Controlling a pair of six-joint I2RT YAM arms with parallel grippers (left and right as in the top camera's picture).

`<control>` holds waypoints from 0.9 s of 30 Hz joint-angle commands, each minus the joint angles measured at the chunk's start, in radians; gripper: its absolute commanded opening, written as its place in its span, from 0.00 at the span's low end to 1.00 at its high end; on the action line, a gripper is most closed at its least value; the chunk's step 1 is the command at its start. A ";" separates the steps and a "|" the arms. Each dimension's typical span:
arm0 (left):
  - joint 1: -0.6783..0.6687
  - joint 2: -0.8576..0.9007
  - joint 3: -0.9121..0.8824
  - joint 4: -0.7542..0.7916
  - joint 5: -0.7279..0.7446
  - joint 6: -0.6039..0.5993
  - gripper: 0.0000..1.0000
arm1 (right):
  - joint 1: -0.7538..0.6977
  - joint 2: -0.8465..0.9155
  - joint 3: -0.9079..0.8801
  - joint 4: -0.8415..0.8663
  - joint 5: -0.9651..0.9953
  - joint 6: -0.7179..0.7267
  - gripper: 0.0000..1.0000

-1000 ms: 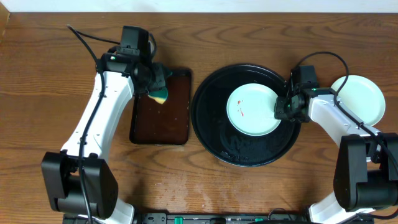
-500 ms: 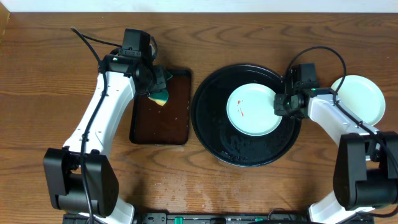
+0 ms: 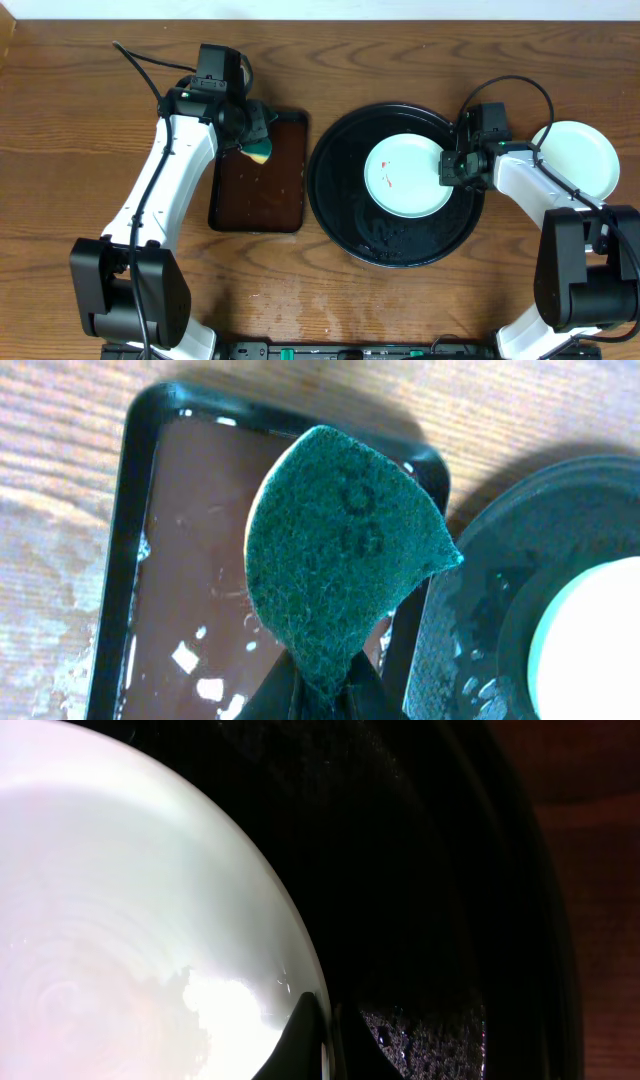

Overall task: Clean dirty plates on tray and stack at the side
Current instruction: 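Slide the pale green plate to the center of the black tray, then move the sponge with the left gripper onto the pale green plate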

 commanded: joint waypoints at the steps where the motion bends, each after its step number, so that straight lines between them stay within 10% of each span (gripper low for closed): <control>1: 0.000 0.006 -0.001 0.010 -0.007 0.013 0.08 | -0.004 0.007 0.006 0.006 -0.035 -0.003 0.01; 27: -0.093 0.006 0.006 0.004 -0.170 0.013 0.07 | -0.004 -0.020 0.007 0.003 -0.056 -0.008 0.09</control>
